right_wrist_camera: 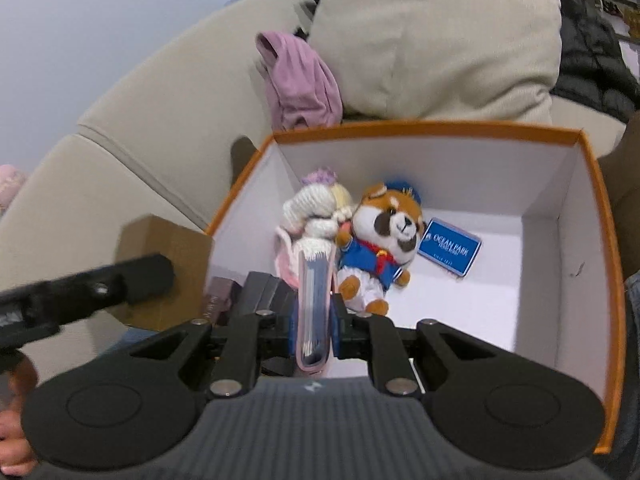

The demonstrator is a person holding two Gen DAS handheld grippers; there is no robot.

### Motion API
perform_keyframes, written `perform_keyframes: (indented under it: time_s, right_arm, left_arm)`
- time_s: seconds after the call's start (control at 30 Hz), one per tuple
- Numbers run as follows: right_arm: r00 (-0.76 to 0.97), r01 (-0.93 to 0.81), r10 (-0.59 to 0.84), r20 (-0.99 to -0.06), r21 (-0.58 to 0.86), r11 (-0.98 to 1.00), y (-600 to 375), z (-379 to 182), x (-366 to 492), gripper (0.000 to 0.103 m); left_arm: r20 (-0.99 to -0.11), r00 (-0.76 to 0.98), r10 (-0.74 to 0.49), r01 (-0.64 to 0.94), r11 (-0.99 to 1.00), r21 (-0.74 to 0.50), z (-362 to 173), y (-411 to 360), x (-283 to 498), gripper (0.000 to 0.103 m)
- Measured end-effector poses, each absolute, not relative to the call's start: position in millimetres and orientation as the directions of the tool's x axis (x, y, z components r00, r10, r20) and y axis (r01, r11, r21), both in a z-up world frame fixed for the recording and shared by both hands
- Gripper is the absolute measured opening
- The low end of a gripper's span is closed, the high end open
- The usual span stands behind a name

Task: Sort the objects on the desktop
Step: 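Carry the cardboard box and pink pouch over the orange box with both grippers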

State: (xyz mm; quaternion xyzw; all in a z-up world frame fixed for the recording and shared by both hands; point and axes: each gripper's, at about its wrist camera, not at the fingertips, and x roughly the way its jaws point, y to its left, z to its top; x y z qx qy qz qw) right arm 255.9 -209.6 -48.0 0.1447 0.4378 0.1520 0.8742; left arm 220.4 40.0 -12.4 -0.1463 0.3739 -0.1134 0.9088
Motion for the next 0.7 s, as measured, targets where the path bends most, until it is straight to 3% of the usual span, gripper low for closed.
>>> perform_keyframes:
  time_s: [0.13, 0.3, 0.7]
  right_arm:
    - [0.553, -0.143, 0.387, -0.738, 0.374, 0.916, -194, -57, 263, 0.018]
    - [0.505, -0.169, 0.482, -0.716, 0.466, 0.869, -188, -58, 269, 0.026]
    - [0.453, -0.123, 0.595, -0.664, 0.615, 0.779, -208, -68, 274, 0.031]
  left_arm:
    - [-0.642, 0.708, -0.294, 0.069, 0.934, -0.351, -16, 49, 219, 0.070]
    - [-0.640, 0.701, -0.314, 0.070, 0.924, -0.376, -19, 54, 221, 0.070]
    - [-0.635, 0.706, -0.313, 0.055, 0.918, -0.392, -19, 57, 220, 0.070]
